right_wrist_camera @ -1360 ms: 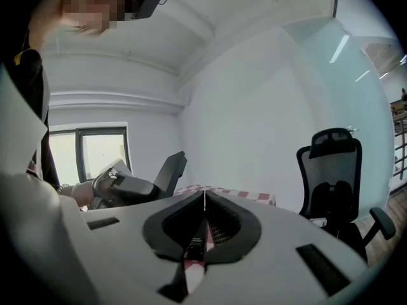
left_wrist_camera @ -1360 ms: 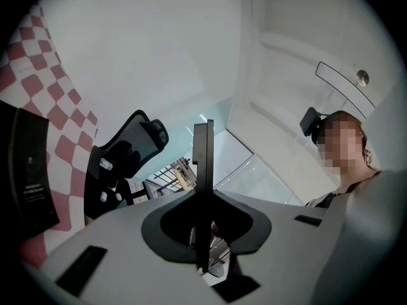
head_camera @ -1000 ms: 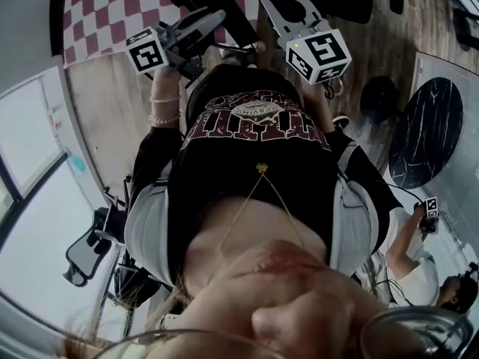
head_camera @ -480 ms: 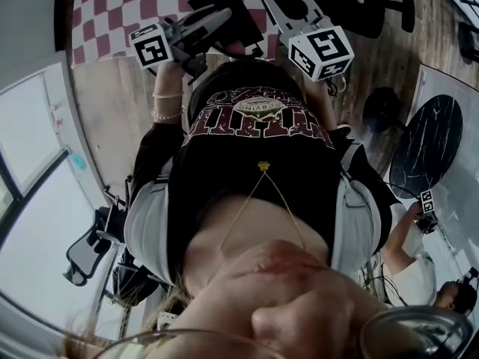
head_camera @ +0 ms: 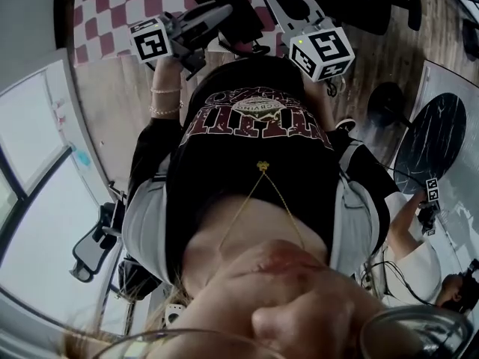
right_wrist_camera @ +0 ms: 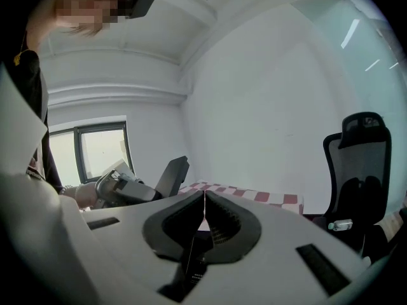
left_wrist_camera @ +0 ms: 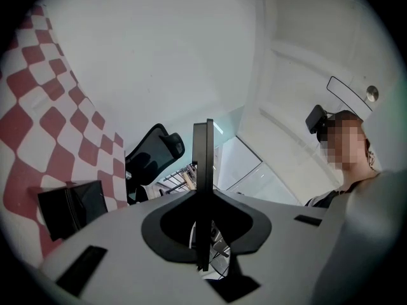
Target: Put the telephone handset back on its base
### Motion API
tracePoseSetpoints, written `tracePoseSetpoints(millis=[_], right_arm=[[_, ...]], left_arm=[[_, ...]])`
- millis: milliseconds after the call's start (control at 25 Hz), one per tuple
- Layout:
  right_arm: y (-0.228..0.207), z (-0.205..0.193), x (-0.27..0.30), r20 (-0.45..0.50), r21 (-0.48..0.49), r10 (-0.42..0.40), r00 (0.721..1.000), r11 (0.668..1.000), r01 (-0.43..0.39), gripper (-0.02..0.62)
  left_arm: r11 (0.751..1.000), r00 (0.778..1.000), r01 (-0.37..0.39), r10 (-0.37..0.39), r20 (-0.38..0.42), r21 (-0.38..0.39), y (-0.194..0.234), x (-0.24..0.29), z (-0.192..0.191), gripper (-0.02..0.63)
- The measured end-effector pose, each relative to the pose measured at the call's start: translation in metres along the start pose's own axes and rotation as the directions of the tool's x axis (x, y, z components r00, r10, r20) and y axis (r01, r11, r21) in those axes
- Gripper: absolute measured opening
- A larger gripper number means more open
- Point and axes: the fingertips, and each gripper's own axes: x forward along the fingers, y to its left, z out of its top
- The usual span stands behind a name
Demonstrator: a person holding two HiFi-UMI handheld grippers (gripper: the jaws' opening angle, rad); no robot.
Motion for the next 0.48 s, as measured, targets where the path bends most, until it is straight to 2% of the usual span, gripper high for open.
tracePoseSetpoints(millis=[200, 480], right_arm=[[-0.001, -0.003, 0.004, -0.016, 0.001, 0.02, 1.0, 1.0, -0.02, 0.021], [-0.002, 0.001, 0.017, -0.038, -0.03, 0.091, 0.995, 0.995, -0.092, 0.021]], left_arm=[[1.0, 1.0, -0.015, 0.015, 0.024, 0.0, 0.002, -0.004, 0.001, 0.077], [0.999, 0.996, -0.041, 0.041, 0.083, -0.008, 0.006, -0.011, 0.0, 0.077]])
